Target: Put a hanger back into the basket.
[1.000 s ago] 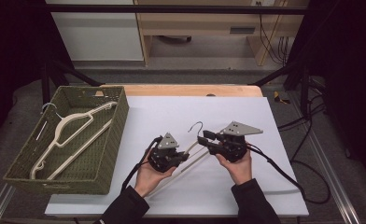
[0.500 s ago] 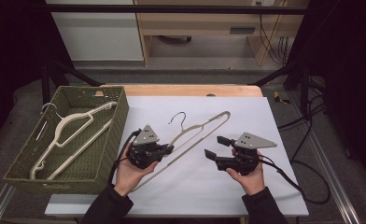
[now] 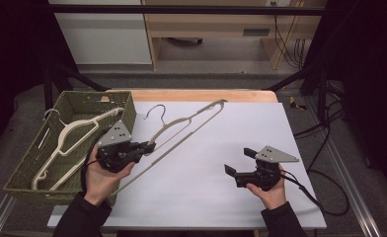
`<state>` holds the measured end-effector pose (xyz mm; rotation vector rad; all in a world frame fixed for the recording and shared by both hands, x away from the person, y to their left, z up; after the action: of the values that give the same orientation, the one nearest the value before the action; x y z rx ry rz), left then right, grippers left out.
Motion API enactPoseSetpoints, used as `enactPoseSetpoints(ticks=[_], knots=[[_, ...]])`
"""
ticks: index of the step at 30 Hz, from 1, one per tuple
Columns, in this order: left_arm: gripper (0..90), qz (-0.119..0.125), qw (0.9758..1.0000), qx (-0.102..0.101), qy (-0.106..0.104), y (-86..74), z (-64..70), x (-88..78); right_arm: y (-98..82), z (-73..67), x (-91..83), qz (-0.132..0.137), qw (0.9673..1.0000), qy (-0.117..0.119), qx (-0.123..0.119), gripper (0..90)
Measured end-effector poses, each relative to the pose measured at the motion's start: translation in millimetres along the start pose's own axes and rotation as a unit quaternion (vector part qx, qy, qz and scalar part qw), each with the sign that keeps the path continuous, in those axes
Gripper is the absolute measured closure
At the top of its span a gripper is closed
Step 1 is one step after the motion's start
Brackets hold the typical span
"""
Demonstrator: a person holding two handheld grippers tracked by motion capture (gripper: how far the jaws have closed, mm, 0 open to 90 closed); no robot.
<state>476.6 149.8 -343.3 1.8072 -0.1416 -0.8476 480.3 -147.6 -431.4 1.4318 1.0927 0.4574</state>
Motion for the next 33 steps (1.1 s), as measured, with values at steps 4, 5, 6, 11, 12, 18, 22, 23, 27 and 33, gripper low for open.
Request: enactPoseSetpoints(ticks=[4,5,6,11,12,18,22,23,27,33], knots=[[87.0,0.002,1.0,-0.002,0.007,3.4,-18.4,-12.9,-1.1,2.9,-2.0,-0.001,1.0,-0.003,-0.003,8.3],[86.9,0.003,0.9999,-0.001,0.01,4.6,-23.3,-16.0,-1.1,3.2,-2.6,-0.001,1.0,-0.003,-0.002,8.3],[87.0,0.004,0.9999,0.0,0.016,5.9,-28.3,-18.8,-1.1,3.6,-3.2,-0.001,1.0,-0.005,-0.002,8.3],[86.9,0.002,0.9995,0.003,0.032,8.4,-53.0,-30.2,-0.5,4.6,-7.1,0.0,0.9999,-0.01,-0.002,7.9],[87.0,0.002,0.9994,0.003,0.036,8.2,-58.2,-31.8,-0.2,4.8,-7.7,0.002,1.0,-0.009,-0.002,7.8],[87.0,-0.005,0.9982,-0.003,0.06,2.1,-93.4,-39.3,-0.6,5.9,-9.2,0.002,0.9999,-0.012,0.003,7.7],[87.0,-0.013,0.9974,-0.004,0.071,-6.5,-116.1,-42.9,-0.1,6.2,-9.4,0.004,0.9999,-0.012,0.001,7.6],[87.0,-0.015,0.9971,-0.004,0.075,-9.2,-121.4,-43.4,-0.1,6.3,-9.5,0.003,0.9999,-0.013,0.001,7.6],[87.0,-0.027,0.996,-0.003,0.085,-19.6,-140.5,-45.8,-0.4,6.4,-9.0,0.002,0.9999,-0.013,0.002,7.4],[86.9,-0.03,0.9949,-0.015,0.095,-32.3,-165.9,-50.3,-0.8,6.6,-8.4,0.001,0.9999,-0.014,0.002,6.9]])
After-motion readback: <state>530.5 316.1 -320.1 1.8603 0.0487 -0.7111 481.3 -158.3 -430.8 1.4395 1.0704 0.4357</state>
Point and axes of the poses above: each handheld gripper's, and its own axes: x roughly forward along the jaws, y roughly out of its top, z roughly to its right, the point moved 8 cm from there along x, roughly forward along the jaws, and after that the axes turned 15 degrees about y, right-handed, at the moved point
